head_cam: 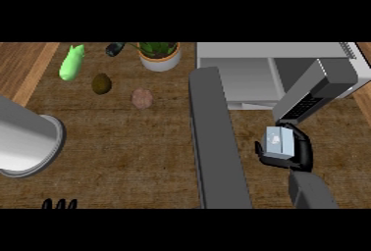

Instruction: Pick up the milk, place it into the microwave and close the microwave

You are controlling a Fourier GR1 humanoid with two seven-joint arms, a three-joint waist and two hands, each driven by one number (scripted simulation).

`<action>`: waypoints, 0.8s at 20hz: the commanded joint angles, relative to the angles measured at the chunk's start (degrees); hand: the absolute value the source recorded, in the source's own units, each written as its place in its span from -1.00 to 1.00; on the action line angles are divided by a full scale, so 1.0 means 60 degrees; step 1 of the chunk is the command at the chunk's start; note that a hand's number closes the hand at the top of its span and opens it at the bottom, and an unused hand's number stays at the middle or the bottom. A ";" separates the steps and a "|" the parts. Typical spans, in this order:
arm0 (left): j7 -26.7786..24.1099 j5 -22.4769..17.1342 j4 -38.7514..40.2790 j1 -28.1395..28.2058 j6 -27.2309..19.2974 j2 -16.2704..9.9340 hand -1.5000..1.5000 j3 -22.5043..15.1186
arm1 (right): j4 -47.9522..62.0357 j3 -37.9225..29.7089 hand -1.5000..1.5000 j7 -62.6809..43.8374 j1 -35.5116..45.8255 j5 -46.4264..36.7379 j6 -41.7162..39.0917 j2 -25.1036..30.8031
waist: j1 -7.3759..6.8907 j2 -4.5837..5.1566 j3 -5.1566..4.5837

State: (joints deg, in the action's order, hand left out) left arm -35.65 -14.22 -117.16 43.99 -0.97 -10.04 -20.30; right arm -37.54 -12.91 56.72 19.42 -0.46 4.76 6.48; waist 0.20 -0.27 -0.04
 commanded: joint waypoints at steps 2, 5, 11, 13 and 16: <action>-0.0498 -0.0023 0.0687 -0.0271 0.0173 0.0063 -1.00 0.0074 | -0.2682 0.0721 1.00 -0.1154 -0.1852 -0.0059 -0.0315 0.0090 | 0.0120 -0.0034 -0.0014; 0.0049 0.0055 -0.0266 0.0043 -0.0245 0.0064 -1.00 -0.0136 | -0.4461 0.1239 1.00 -0.1695 -0.2909 0.0031 -0.0510 -0.0305 | 0.0131 -0.0031 -0.0011; -0.0543 0.0095 0.0513 0.0015 -0.0193 0.0257 -1.00 -0.0207 | -0.6308 0.1379 1.00 -0.3147 -0.3356 0.1573 -0.2252 -0.0367 | 0.0082 -0.0008 -0.0007; -0.0414 -0.0332 0.0302 0.0050 0.0030 -0.0096 -1.00 0.0279 | -0.6820 0.1658 1.00 -0.3551 -0.3314 0.1610 -0.1928 -0.0797 | -0.0002 0.0011 -0.0002; -0.0791 -0.0429 -0.0089 0.0835 0.0060 -0.0206 -1.00 0.0137 | -0.6714 0.1876 1.00 -0.3494 -0.3180 0.1291 -0.1426 -0.1056 | -0.0098 0.0026 0.0005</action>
State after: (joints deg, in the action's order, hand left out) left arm -38.50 -15.40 -117.37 46.82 -1.38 -10.44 -20.35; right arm -75.13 -3.27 37.38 0.57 6.80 -4.65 2.37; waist 0.05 -0.22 -0.04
